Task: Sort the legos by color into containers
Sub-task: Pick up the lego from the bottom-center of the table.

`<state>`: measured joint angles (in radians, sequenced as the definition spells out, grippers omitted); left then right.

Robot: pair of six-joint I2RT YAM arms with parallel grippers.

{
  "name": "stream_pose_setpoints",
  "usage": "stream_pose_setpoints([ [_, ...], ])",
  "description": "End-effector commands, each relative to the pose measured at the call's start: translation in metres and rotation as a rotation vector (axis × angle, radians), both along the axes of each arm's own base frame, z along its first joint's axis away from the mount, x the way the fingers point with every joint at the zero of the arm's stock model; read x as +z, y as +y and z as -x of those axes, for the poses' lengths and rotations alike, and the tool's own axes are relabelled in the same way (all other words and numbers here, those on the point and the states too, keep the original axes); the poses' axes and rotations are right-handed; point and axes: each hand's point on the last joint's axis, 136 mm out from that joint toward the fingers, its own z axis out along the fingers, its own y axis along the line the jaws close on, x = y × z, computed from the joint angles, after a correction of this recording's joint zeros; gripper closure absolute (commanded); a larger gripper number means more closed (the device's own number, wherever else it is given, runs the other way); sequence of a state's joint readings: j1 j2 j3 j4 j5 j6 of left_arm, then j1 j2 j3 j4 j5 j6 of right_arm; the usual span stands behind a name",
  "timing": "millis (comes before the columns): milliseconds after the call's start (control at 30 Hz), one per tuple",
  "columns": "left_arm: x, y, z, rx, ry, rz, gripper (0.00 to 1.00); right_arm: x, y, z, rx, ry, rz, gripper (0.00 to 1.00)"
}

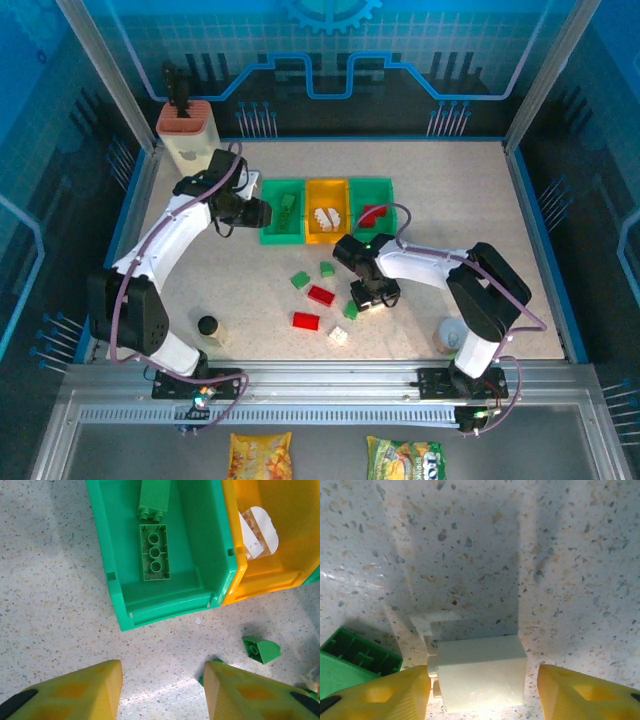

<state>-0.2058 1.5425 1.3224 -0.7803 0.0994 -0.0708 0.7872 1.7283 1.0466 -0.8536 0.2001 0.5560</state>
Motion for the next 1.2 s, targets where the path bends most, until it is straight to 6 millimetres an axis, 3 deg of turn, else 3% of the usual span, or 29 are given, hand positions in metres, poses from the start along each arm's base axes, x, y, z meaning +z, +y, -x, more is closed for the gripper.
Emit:
stream_pose_setpoints([
  [0, 0.001, 0.011, 0.010, -0.035, -0.027, -0.064, 0.52, -0.009, 0.001, 0.008, 0.017, 0.033, 0.014, 0.42],
  [700, -0.016, 0.006, 0.011, -0.056, -0.028, -0.044, 0.52, -0.017, -0.002, 0.015, 0.004, 0.039, 0.033, 0.45],
  [1167, -0.013, 0.004, 0.010, -0.061, -0.039, -0.033, 0.53, 0.015, 0.009, -0.003, 0.020, -0.034, 0.019, 0.52],
])
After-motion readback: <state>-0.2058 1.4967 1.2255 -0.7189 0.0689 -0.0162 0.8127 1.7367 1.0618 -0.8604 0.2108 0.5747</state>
